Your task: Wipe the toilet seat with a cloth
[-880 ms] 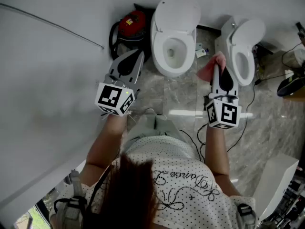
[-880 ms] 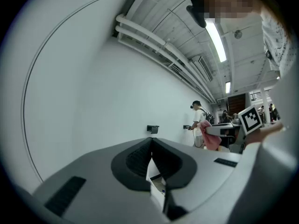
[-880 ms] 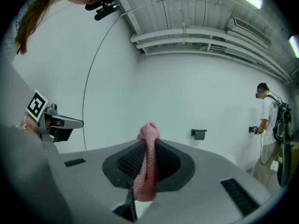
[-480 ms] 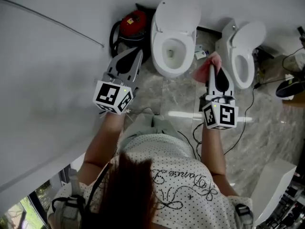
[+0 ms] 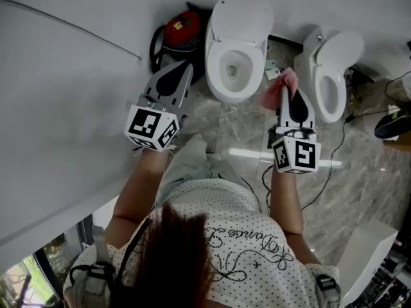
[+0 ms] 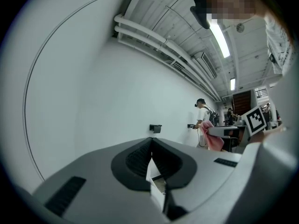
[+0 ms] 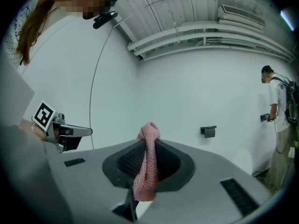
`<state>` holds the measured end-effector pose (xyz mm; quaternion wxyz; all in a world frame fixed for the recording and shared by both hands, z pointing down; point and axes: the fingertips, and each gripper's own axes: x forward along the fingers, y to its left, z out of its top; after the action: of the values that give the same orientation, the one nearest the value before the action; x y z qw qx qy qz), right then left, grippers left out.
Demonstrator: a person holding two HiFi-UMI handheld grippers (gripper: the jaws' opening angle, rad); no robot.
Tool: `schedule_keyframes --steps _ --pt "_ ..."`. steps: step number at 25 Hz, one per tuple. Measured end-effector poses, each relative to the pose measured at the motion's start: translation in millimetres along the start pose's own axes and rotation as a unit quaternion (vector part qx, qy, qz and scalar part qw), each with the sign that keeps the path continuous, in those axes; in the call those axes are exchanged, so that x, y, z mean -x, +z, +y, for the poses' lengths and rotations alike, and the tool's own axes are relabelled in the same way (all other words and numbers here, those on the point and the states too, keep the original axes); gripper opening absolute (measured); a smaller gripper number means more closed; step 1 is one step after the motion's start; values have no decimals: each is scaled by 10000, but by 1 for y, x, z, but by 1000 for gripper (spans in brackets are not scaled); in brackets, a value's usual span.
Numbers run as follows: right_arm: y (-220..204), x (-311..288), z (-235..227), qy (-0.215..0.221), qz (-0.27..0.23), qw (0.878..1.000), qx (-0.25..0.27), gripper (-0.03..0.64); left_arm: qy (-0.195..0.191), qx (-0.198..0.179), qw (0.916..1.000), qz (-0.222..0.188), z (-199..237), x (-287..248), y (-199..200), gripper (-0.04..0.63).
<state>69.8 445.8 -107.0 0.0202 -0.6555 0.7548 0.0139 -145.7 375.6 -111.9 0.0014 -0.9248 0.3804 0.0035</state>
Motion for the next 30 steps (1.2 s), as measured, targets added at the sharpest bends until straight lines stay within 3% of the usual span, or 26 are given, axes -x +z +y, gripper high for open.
schedule_keyframes --steps 9,23,30 --pt "-13 -59 -12 -99 12 9999 67 60 -95 12 10000 23 45 -48 -15 5" --pt "-15 -236 2 -497 83 9986 134 60 -823 136 9964 170 183 -167 -27 5" --pt "-26 -242 -15 -801 408 9959 99 61 -1038 295 9936 323 194 -195 -35 5"
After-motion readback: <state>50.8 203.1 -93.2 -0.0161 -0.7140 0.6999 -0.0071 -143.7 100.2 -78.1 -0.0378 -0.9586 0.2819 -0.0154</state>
